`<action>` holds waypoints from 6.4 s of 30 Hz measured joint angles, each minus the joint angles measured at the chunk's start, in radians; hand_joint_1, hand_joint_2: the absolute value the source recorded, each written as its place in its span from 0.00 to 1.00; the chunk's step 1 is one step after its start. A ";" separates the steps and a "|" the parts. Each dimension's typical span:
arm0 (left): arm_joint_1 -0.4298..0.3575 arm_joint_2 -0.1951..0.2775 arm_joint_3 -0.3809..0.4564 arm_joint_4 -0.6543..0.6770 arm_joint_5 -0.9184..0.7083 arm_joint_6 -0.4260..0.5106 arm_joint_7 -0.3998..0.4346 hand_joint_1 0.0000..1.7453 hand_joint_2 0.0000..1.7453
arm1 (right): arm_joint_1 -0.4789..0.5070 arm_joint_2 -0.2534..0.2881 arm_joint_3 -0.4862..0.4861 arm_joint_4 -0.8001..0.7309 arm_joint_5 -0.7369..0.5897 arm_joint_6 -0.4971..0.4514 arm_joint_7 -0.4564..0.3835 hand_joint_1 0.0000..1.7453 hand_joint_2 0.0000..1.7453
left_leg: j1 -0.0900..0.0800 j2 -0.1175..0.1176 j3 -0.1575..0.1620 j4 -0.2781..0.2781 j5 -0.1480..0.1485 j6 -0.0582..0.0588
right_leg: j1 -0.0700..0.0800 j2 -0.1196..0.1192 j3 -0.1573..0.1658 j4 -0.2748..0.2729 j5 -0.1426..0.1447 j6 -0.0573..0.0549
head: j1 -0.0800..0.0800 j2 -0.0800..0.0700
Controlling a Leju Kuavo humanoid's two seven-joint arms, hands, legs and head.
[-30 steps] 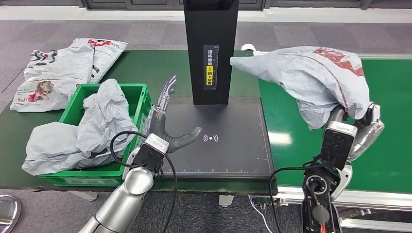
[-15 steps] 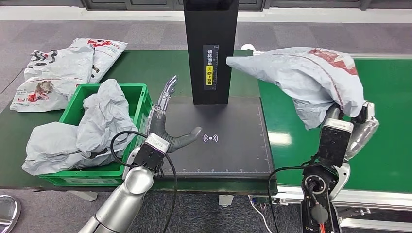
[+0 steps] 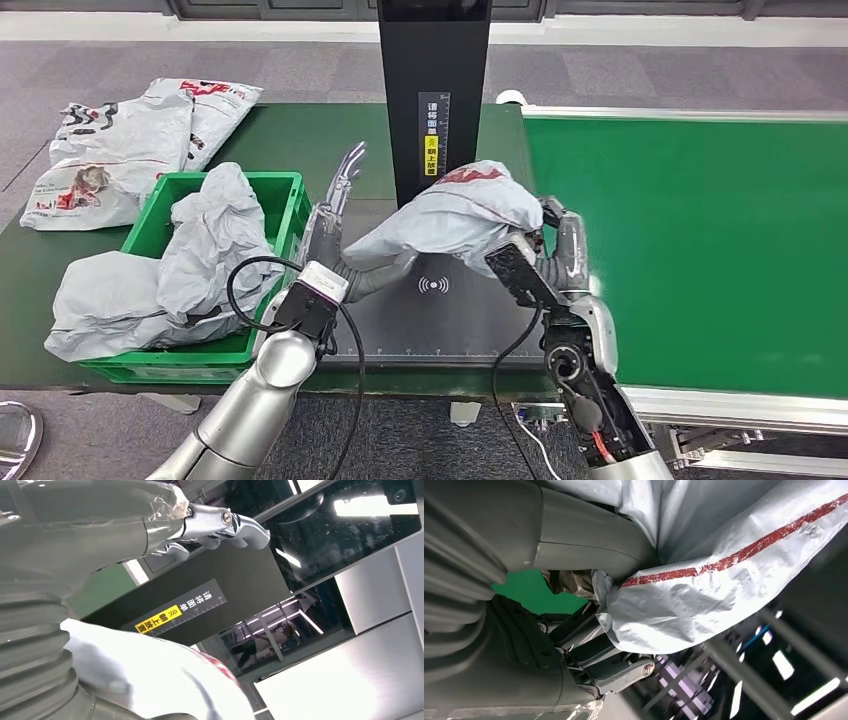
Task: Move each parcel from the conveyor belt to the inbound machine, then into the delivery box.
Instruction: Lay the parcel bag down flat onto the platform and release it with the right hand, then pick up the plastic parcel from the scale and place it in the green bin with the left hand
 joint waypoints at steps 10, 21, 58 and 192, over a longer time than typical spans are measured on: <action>-0.015 -0.002 0.000 0.011 0.011 0.000 0.003 0.00 1.00 | -0.050 0.006 0.086 0.085 -0.007 0.000 0.016 1.00 1.00 | 0.000 0.000 0.000 0.000 0.000 0.000 | 0.000 0.000 0.000 0.000 0.000 0.000 | 0.000 0.000; -0.016 -0.005 0.000 0.015 0.012 0.000 0.005 0.00 1.00 | -0.054 0.006 0.095 0.106 -0.011 -0.013 0.019 0.00 1.00 | 0.000 0.000 0.000 0.000 0.000 0.000 | 0.000 0.000 0.000 0.000 0.000 0.000 | 0.000 0.000; 0.009 0.016 0.000 0.063 -0.098 -0.005 0.075 0.00 1.00 | 0.177 -0.049 -0.016 -0.443 -0.143 -0.301 -0.073 0.00 1.00 | 0.000 0.001 0.000 0.000 -0.001 0.001 | -0.001 0.001 -0.001 0.000 0.000 0.000 | 0.000 0.000; 0.042 0.174 0.443 0.038 -1.144 0.211 0.459 0.07 1.00 | 0.259 -0.035 -0.163 -0.313 -0.157 -0.193 0.000 0.00 1.00 | 0.000 0.001 0.001 0.000 -0.001 0.001 | 0.000 0.001 0.000 0.000 0.000 0.000 | 0.000 0.000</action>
